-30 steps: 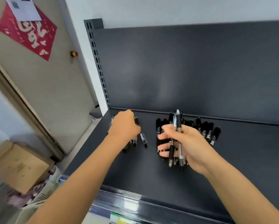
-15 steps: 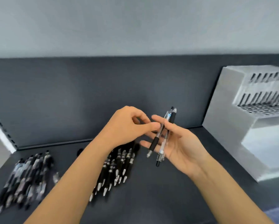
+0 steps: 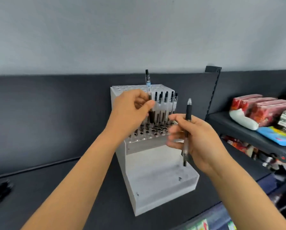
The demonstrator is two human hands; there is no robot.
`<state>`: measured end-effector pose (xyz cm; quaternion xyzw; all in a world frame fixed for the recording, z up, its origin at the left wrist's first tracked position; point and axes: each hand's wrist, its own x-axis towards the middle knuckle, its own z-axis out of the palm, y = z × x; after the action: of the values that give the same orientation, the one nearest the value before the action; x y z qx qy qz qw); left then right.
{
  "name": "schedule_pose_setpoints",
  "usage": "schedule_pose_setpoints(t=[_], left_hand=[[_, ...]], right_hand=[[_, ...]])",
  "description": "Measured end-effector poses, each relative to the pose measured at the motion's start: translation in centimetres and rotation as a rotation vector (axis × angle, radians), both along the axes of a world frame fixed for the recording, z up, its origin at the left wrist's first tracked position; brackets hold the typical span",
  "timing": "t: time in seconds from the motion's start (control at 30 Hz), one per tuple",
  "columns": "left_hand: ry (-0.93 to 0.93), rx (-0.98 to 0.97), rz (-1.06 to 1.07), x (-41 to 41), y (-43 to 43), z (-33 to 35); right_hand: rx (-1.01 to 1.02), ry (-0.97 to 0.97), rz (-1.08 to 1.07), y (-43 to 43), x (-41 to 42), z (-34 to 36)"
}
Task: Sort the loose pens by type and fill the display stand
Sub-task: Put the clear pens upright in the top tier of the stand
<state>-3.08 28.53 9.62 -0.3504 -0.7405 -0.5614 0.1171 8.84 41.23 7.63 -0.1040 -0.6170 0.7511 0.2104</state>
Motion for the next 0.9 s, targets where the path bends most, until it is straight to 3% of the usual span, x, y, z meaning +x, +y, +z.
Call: schedule_pose_setpoints(t=[0.1,0.3,0.5,0.67,0.9], left_hand=[[0.055,-0.025,0.126,-0.6,2.0,-0.9],[0.082,-0.252,0.219,-1.1,3.0,-2.4],[0.104,-0.525,0.275,-1.3,3.3,-2.7],[0.038,-0.543,0.265,-1.2,3.1,-2.4],[0.161,-0.526,0.253,-1.2,3.4,-2.1]], right_hand=[[0.017,-0.063,-0.070,2.7,-0.5,-0.6],[-0.190,-0.011,0.016,4.0,-1.7,-1.3],[-0.033,0.062,-0.030,3.9,-1.8,-1.4],[0.053,0.046,-0.055,3.8,-1.6,-1.1],[0.067,0.071,-0.077,3.1,-1.2,-0.8]])
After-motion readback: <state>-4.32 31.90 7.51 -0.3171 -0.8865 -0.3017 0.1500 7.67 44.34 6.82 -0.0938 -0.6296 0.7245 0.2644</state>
